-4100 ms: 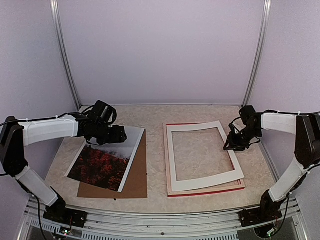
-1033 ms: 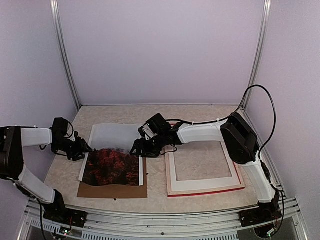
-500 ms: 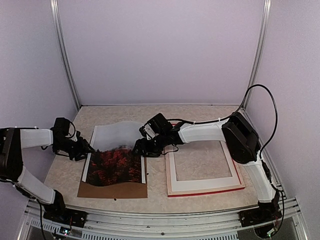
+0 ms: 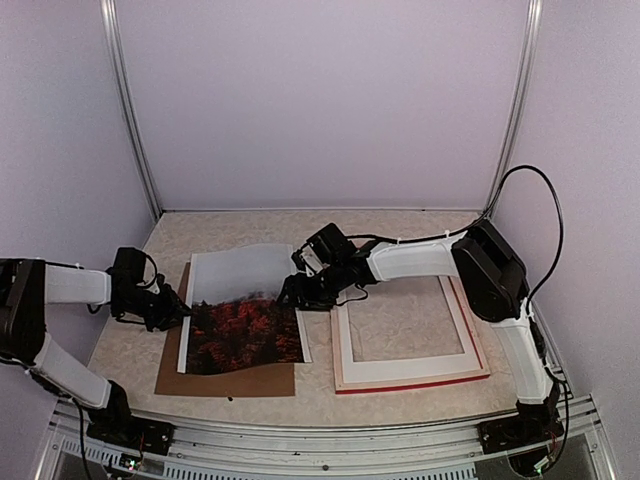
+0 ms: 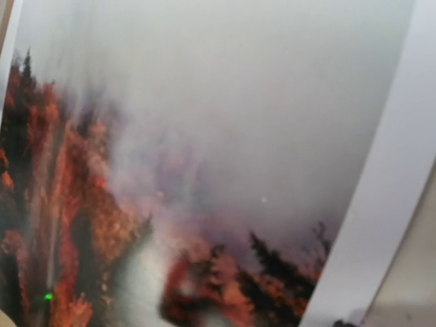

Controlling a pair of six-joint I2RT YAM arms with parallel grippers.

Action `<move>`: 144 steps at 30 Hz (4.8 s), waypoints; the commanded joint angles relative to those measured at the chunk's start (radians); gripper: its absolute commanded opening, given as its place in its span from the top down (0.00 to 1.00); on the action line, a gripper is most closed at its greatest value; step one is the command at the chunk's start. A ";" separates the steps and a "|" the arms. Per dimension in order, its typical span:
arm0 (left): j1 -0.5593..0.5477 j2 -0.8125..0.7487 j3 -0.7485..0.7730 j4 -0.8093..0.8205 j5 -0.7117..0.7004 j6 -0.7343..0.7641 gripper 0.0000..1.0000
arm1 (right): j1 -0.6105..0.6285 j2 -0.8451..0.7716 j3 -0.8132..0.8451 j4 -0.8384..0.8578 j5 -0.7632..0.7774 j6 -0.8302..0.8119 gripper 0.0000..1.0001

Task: Put the photo into the frame
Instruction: Pick up the photo from the backboard, then pass from the left arm to the right

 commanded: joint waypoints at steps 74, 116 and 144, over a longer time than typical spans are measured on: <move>-0.393 -0.315 0.295 -0.015 -0.264 -0.297 1.00 | 0.142 -0.274 0.308 -0.342 0.228 -0.251 0.12; -0.622 -0.187 0.390 0.032 -0.460 -0.451 1.00 | 0.380 -0.087 0.567 -0.604 0.613 -0.201 0.34; -0.654 -0.193 0.400 0.037 -0.497 -0.431 0.97 | 0.375 -0.082 0.604 -0.655 0.686 -0.193 0.96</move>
